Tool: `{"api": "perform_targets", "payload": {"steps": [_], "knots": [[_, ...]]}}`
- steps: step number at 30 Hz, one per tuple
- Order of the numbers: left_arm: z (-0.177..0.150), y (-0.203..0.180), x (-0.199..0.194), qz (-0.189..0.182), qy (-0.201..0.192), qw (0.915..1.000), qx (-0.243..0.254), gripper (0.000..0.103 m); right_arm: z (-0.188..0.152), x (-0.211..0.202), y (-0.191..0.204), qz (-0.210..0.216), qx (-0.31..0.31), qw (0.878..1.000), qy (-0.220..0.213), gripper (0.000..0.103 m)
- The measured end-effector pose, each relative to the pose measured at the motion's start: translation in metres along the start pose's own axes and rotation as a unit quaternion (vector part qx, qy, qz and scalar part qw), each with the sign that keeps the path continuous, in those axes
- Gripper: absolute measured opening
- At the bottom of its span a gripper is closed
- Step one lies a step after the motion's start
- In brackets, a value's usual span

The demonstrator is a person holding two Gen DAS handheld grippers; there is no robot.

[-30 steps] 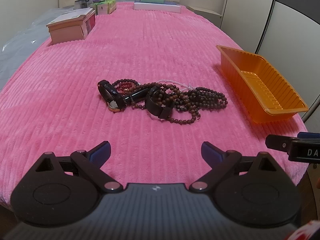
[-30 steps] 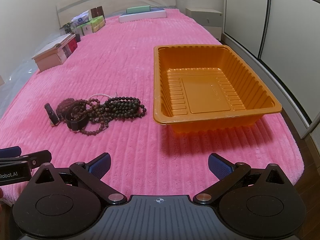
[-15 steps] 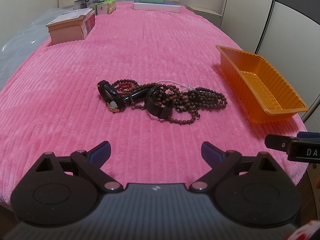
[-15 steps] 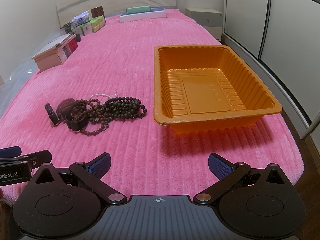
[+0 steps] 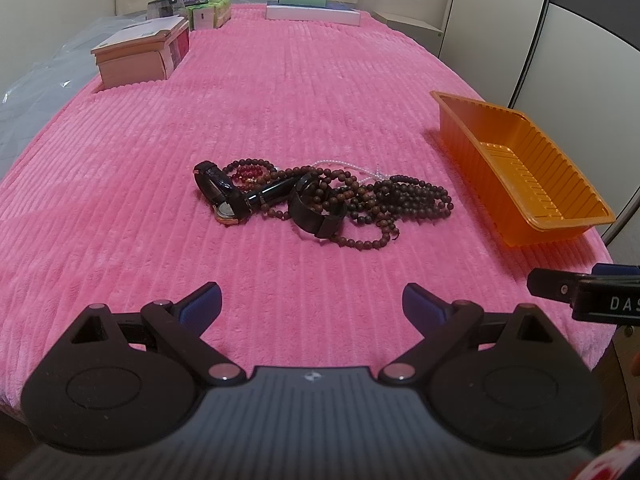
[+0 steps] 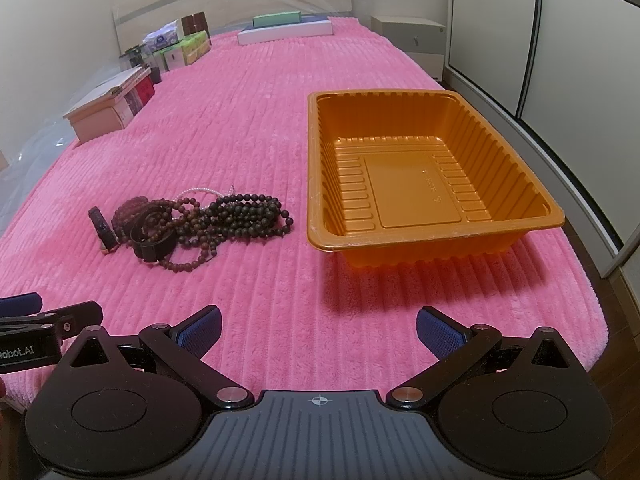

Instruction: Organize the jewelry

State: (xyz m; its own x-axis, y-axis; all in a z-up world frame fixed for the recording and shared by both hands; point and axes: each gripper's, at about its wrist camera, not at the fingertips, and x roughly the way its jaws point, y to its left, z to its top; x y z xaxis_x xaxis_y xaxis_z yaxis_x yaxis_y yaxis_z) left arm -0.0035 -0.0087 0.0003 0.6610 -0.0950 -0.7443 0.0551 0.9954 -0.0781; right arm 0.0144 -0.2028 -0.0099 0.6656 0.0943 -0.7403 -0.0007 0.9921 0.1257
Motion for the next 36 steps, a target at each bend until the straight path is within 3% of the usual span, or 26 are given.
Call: {"api": "perform_targets", "payload": {"steps": [18, 22, 24, 27, 30, 33, 36], "knots": [[0.006, -0.004, 0.004, -0.011, 0.005, 0.9999, 0.001, 0.096, 0.004, 0.004, -0.009, 0.002, 0.016, 1.0, 0.004, 0.103], [0.009, 0.0, 0.007, -0.031, 0.006, 0.9994, -0.016, 0.096, 0.006, 0.004, -0.016, 0.009, 0.027, 1.0, 0.0, 0.103], [0.011, 0.002, 0.009, -0.042, 0.006, 0.9987, -0.028, 0.097, 0.008, -0.003, -0.025, 0.024, 0.045, 0.998, -0.029, 0.103], [0.014, 0.005, 0.011, -0.041, 0.003, 0.9985, -0.036, 0.097, 0.011, -0.021, -0.047, 0.046, 0.075, 0.99, -0.11, 0.103], [0.015, 0.007, 0.012, -0.033, -0.009, 0.9987, -0.037, 0.097, 0.018, -0.033, -0.072, 0.024, 0.078, 0.983, -0.165, 0.103], [0.014, 0.008, 0.012, -0.026, -0.033, 0.9986, -0.033, 0.098, 0.029, -0.034, -0.109, 0.001, 0.118, 0.977, -0.179, 0.103], [0.015, 0.01, 0.016, -0.026, -0.032, 0.9988, -0.026, 0.098, 0.039, -0.02, -0.142, -0.032, 0.136, 0.977, -0.162, 0.102]]}}
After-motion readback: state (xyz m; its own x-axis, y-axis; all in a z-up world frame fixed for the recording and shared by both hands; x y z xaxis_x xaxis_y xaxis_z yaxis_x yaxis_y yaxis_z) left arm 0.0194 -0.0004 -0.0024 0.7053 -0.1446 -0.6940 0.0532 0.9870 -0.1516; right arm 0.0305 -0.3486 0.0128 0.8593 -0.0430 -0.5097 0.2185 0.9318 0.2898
